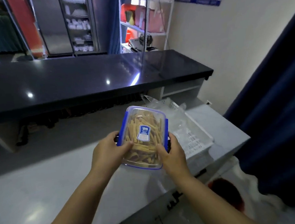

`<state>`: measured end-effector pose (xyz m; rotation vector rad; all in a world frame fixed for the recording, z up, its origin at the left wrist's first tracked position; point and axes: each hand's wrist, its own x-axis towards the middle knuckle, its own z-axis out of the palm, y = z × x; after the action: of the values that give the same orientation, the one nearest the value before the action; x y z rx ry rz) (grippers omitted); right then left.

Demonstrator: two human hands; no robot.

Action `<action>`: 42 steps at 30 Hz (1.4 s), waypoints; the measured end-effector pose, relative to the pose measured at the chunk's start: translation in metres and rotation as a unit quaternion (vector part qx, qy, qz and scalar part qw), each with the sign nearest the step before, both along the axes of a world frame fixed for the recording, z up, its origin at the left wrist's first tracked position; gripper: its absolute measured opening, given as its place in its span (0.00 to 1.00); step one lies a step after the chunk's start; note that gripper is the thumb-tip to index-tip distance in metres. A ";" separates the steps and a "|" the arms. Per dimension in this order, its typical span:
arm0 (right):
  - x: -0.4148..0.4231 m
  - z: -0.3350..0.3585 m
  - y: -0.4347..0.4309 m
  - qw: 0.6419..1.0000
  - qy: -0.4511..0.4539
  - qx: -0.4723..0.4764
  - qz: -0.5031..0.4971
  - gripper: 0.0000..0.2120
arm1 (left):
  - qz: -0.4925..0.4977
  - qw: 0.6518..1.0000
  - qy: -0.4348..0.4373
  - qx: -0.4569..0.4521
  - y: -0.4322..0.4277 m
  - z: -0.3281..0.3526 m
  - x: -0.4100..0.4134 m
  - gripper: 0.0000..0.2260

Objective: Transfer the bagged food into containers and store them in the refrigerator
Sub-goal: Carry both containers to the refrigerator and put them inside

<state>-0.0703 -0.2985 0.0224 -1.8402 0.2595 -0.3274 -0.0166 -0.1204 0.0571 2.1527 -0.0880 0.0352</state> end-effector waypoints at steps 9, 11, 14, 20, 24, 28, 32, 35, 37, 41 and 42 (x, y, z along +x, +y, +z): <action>-0.111 0.024 -0.115 0.984 -0.031 0.001 -0.174 0.18 | -0.165 0.985 -0.023 -0.038 -0.140 0.016 -0.058 0.17; -0.143 0.024 -0.146 0.976 -0.044 0.002 -0.211 0.16 | -0.202 0.979 -0.019 -0.036 -0.179 0.015 -0.080 0.18; -0.200 0.022 -0.195 0.963 -0.043 -0.004 -0.264 0.15 | -0.258 0.965 -0.003 -0.052 -0.242 0.011 -0.121 0.16; -0.323 0.017 -0.300 0.930 -0.009 -0.024 -0.368 0.16 | -0.377 0.924 0.027 -0.057 -0.373 0.004 -0.217 0.16; -0.391 0.014 -0.352 0.907 -0.001 -0.024 -0.420 0.14 | -0.437 0.895 0.058 -0.065 -0.441 -0.001 -0.273 0.14; -0.447 0.006 -0.398 0.889 0.005 -0.015 -0.457 0.14 | -0.480 0.872 0.074 -0.057 -0.499 -0.005 -0.322 0.12; -0.474 -0.005 -0.433 0.867 0.012 0.012 -0.498 0.15 | -0.517 0.854 0.053 -0.019 -0.549 -0.013 -0.341 0.15; -0.484 -0.015 -0.462 0.849 0.008 0.030 -0.528 0.15 | -0.535 0.843 0.049 -0.002 -0.592 -0.020 -0.347 0.15; -0.490 -0.020 -0.484 0.836 0.000 0.041 -0.547 0.14 | -0.551 0.833 0.045 0.005 -0.623 -0.024 -0.349 0.14; -0.497 -0.023 -0.532 0.809 -0.009 0.047 -0.586 0.13 | -0.591 0.806 0.049 0.006 -0.688 -0.029 -0.351 0.14; -0.497 -0.023 -0.544 0.802 -0.008 0.045 -0.596 0.12 | -0.599 0.799 0.057 0.006 -0.705 -0.029 -0.351 0.14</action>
<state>-0.5676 -0.8428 -0.0005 -1.3485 1.4050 -1.1606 -0.3679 -0.8254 0.0279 1.7461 -1.3477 -0.8232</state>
